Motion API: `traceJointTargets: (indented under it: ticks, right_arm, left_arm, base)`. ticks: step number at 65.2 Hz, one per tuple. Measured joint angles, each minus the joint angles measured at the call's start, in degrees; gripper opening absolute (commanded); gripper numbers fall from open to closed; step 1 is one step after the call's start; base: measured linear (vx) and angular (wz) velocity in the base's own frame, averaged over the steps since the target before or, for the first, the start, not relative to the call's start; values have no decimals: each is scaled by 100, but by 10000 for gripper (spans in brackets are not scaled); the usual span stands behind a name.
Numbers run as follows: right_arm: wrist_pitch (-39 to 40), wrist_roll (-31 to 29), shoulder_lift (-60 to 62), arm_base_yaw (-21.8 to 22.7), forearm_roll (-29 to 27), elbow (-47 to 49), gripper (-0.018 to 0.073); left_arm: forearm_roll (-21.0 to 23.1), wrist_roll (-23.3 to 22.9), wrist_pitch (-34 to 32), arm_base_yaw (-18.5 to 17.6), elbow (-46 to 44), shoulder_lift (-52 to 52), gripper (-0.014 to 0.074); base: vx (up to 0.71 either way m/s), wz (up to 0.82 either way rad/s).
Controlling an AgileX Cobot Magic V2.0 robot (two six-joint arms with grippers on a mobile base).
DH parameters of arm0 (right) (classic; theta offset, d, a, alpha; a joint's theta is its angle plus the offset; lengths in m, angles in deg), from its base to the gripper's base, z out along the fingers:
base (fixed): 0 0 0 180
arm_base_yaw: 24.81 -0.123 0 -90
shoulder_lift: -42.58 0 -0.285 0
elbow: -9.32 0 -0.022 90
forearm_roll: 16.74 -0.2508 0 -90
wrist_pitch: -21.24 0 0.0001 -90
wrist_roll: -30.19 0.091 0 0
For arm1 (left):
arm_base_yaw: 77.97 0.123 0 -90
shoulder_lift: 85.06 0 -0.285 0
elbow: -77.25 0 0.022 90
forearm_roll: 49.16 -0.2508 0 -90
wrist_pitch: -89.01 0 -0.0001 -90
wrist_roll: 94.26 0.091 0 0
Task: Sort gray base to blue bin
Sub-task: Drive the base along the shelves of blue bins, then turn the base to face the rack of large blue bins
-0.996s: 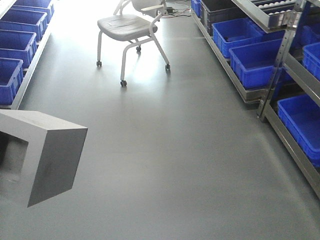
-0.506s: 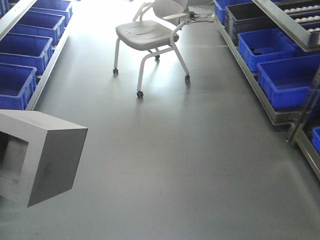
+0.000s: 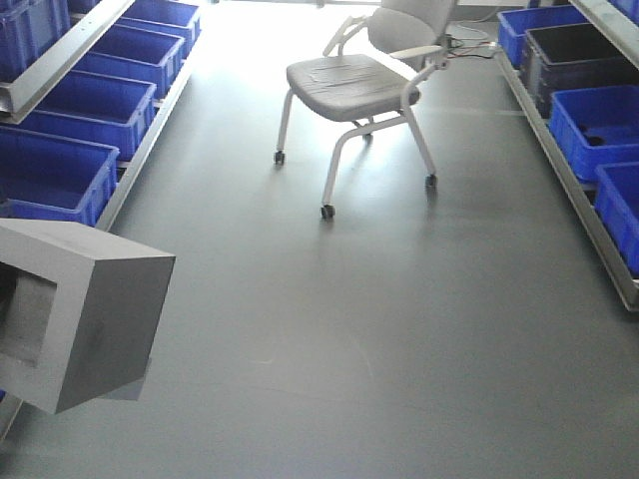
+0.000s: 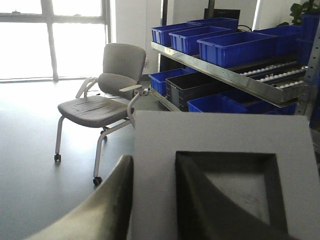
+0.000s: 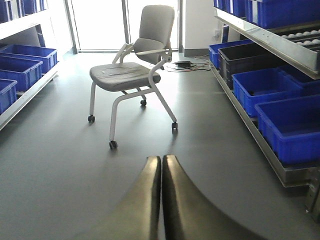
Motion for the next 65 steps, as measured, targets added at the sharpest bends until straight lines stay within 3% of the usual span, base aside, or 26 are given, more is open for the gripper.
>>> traceJointTargets:
  ticks: [25,65]
  right_arm:
    - [0,0,0,0,0,0,-5]
    - [0,0,0,0,0,0,-5]
  left_arm:
    - [0,0,0,0,0,0,-6]
    - [0,0,0,0,0,0,-6]
  base:
    - [27,39]
    - [18,75]
